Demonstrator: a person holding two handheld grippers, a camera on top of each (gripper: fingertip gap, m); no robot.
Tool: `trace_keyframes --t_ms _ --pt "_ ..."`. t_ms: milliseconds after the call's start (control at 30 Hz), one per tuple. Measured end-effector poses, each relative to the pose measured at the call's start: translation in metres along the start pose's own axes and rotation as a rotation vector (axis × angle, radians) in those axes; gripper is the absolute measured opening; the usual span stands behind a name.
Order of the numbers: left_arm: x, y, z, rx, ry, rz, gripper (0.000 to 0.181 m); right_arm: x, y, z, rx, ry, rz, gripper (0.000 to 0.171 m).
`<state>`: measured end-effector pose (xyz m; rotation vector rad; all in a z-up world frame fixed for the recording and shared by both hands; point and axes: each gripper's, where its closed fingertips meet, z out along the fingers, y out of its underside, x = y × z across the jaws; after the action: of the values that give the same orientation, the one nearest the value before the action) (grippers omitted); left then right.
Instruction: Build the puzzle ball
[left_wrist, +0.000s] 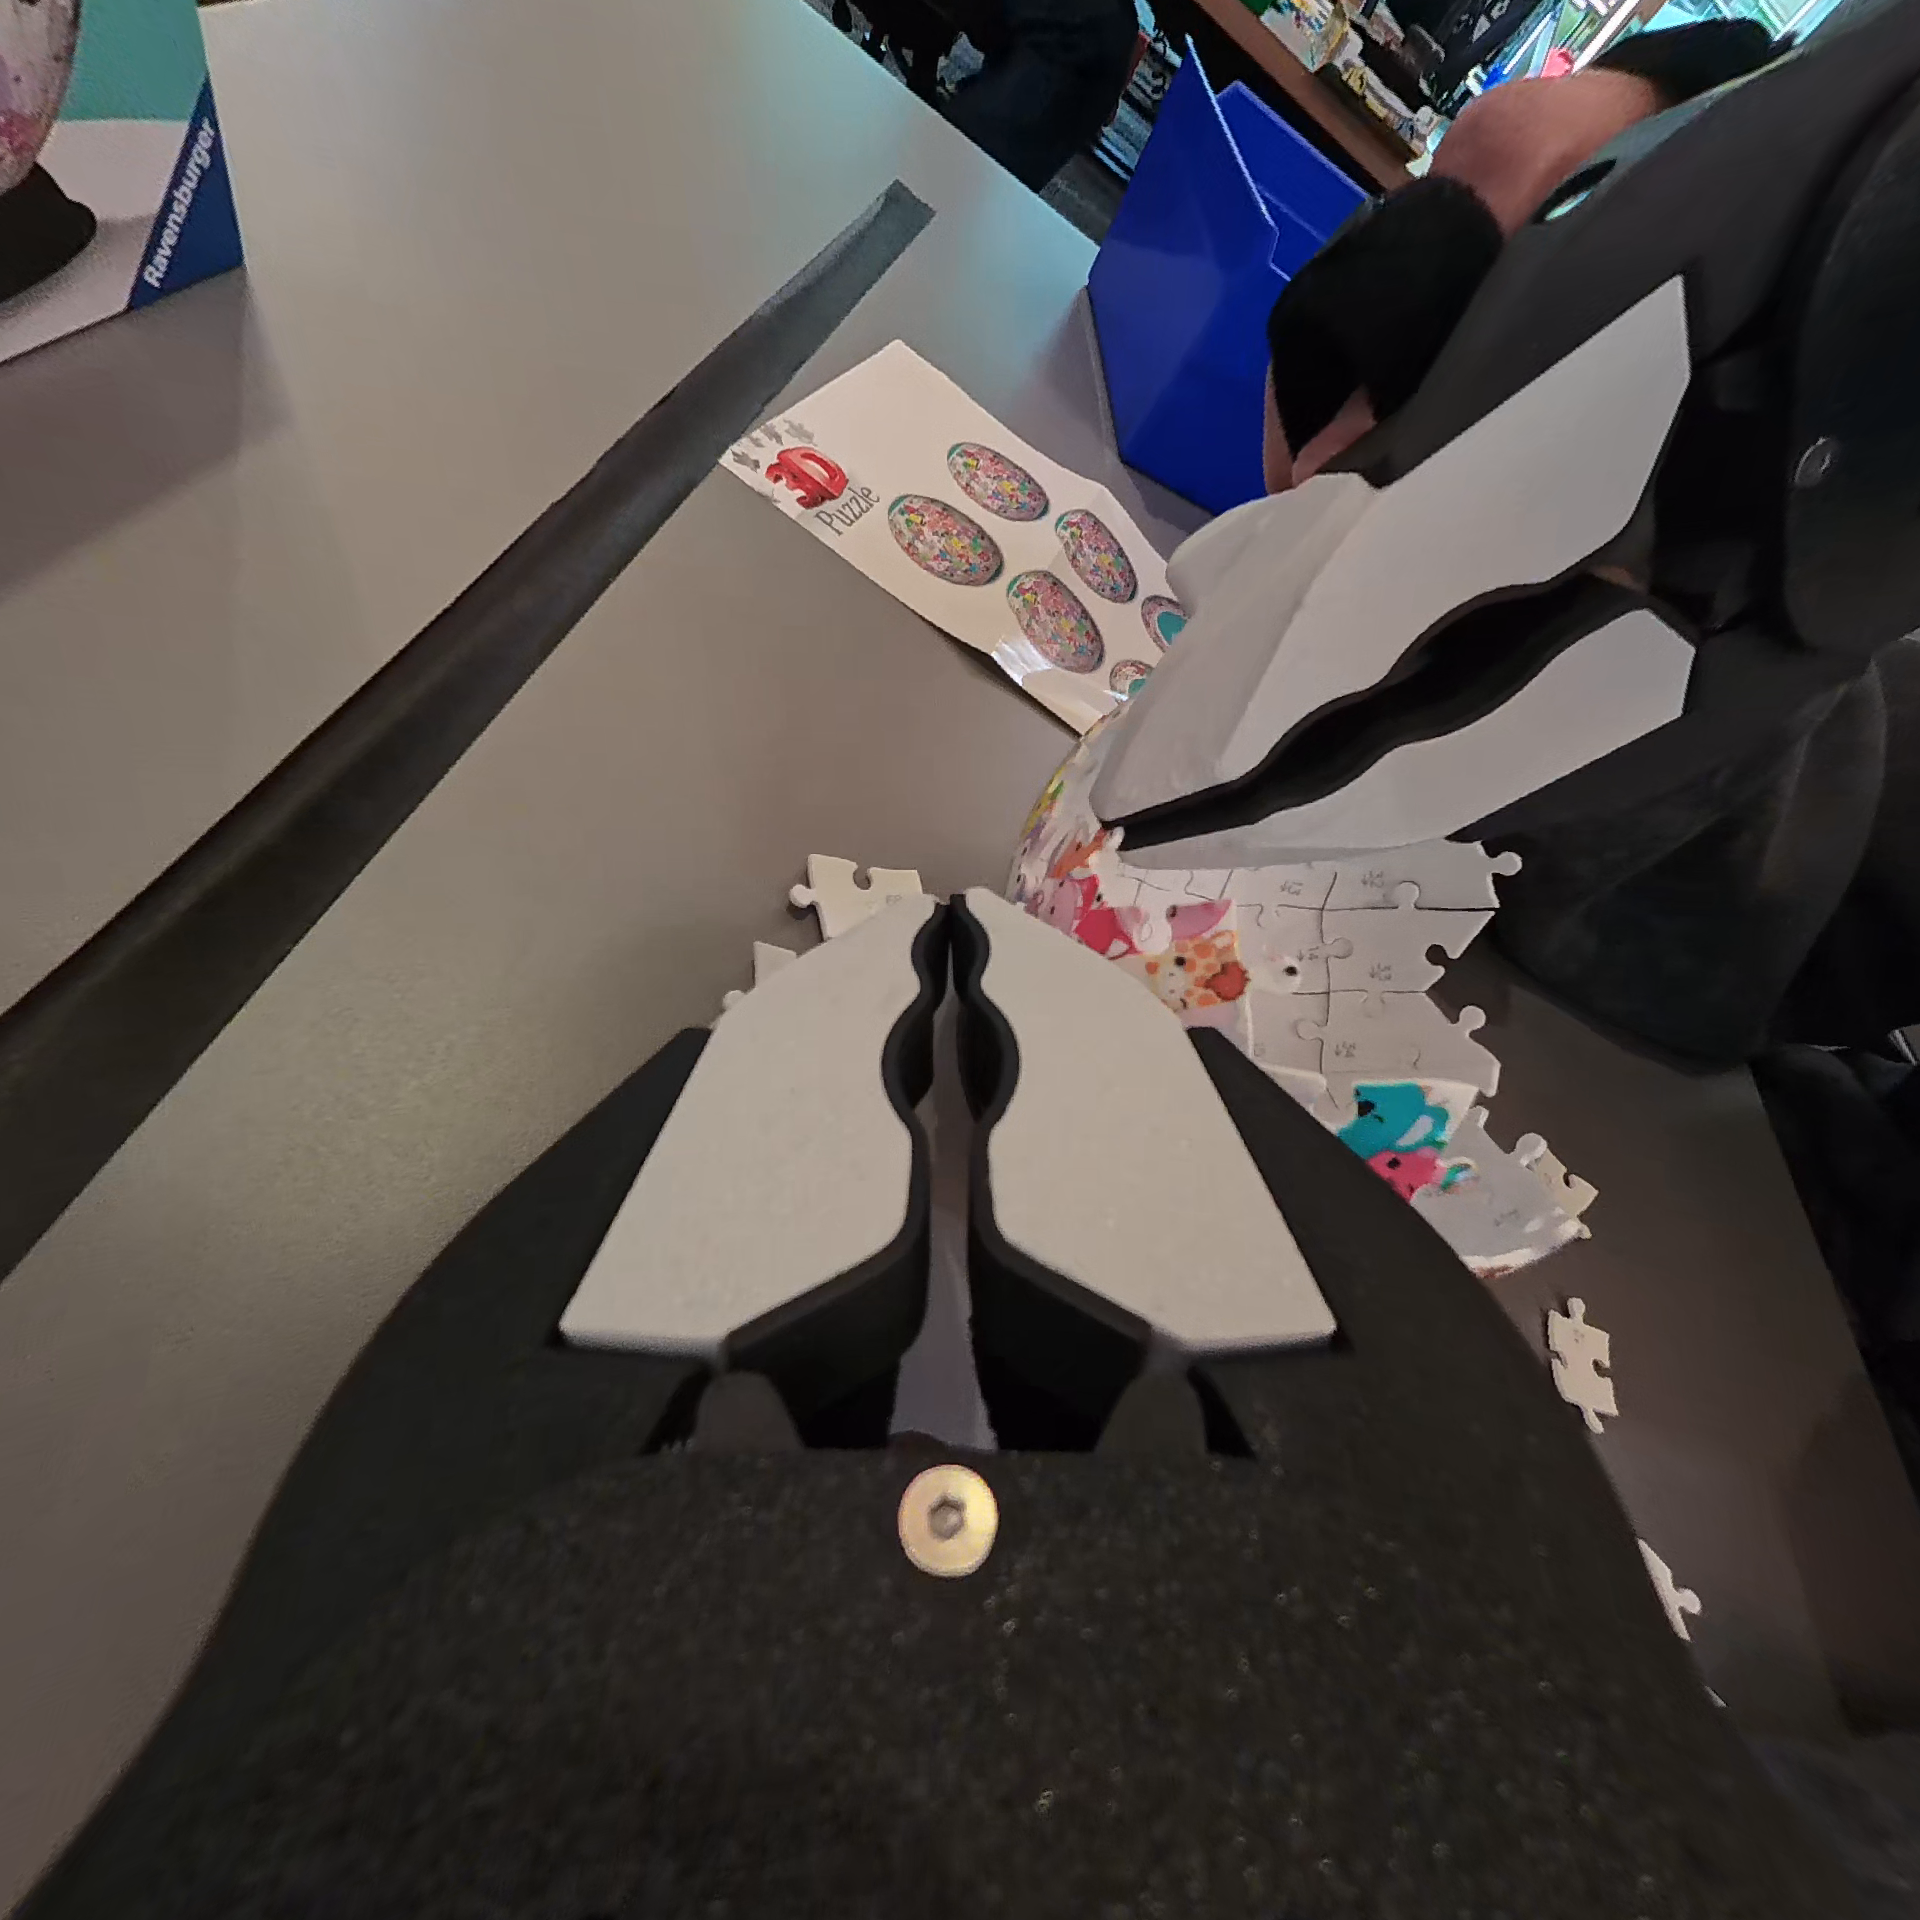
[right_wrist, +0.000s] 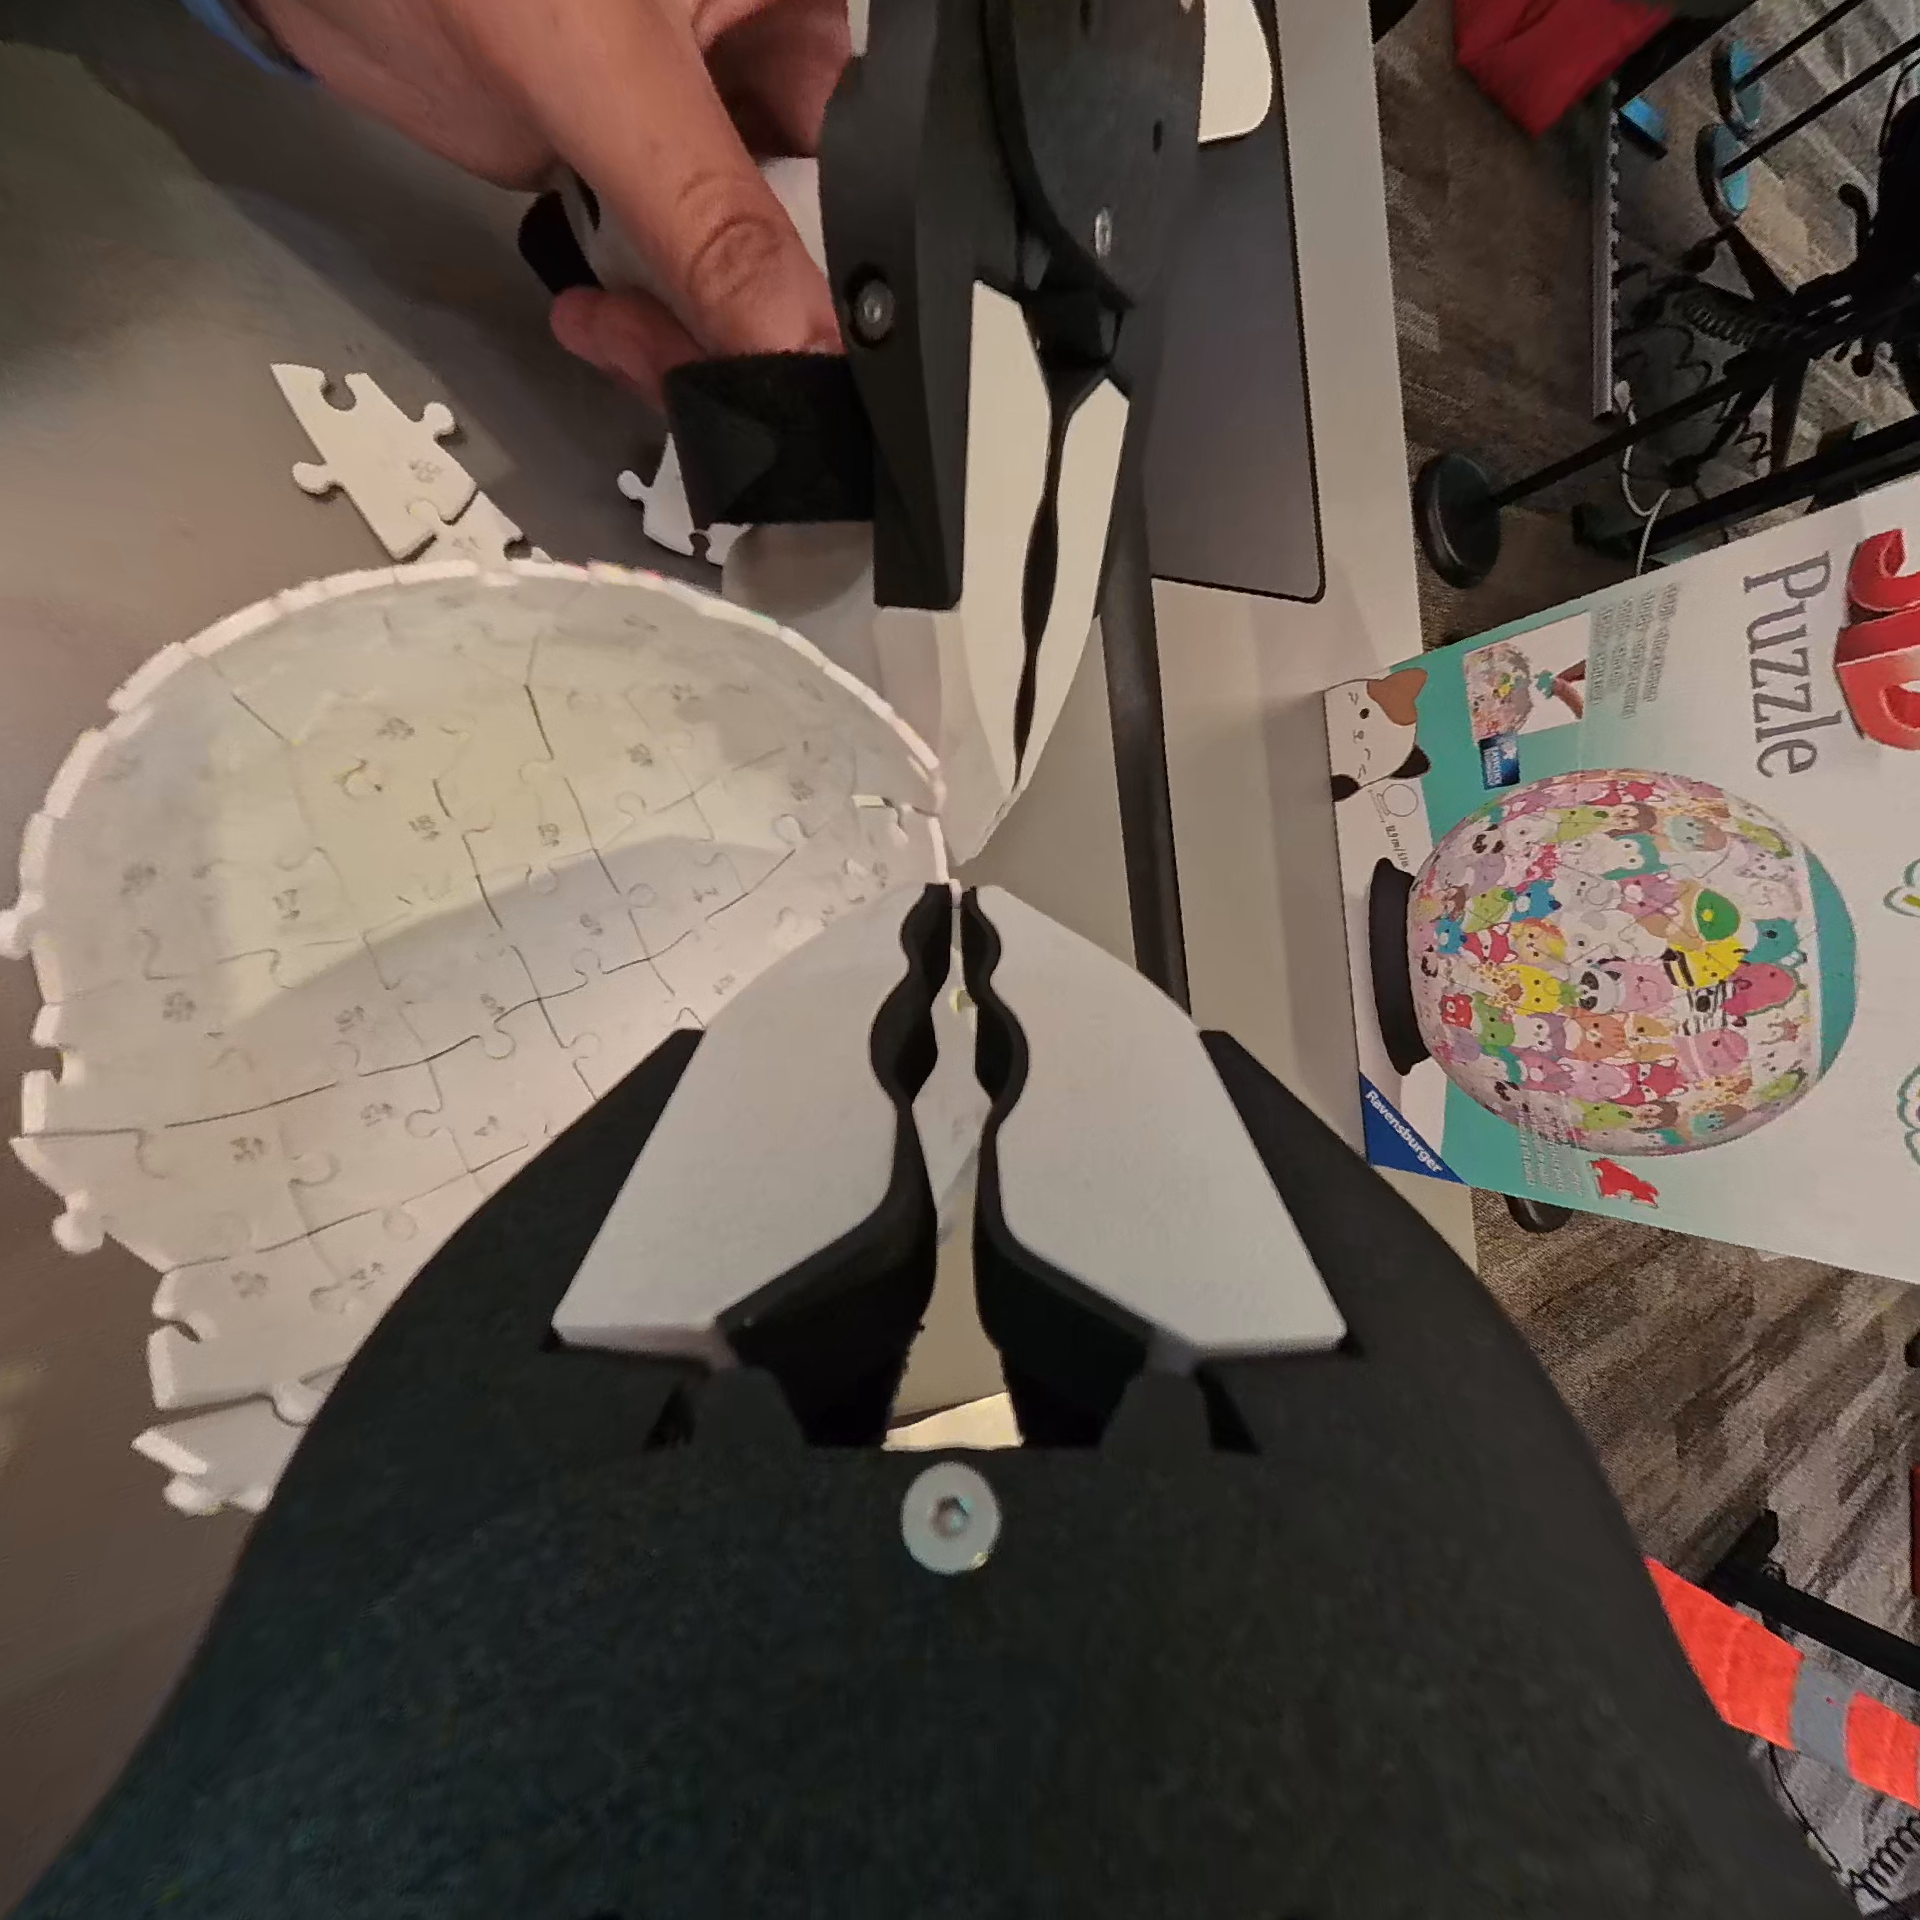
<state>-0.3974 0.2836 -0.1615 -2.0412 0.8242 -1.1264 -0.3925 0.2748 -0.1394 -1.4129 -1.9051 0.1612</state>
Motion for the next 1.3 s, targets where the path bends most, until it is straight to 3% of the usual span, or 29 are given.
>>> trace_keyframes --t_ms 700,1067,1300 --pt "0.001 0.0 -0.002 0.009 0.026 -0.01 0.0 -0.001 -0.006 -0.002 0.071 -0.028 0.051 0.002" --pt "0.006 -0.007 -0.002 0.056 0.064 -0.008 0.0 -0.004 -0.009 -0.019 0.168 -0.134 0.088 0.002" --pt "0.006 -0.008 -0.001 0.064 0.074 -0.013 0.0 0.01 -0.014 -0.032 0.303 -0.102 0.05 0.002"
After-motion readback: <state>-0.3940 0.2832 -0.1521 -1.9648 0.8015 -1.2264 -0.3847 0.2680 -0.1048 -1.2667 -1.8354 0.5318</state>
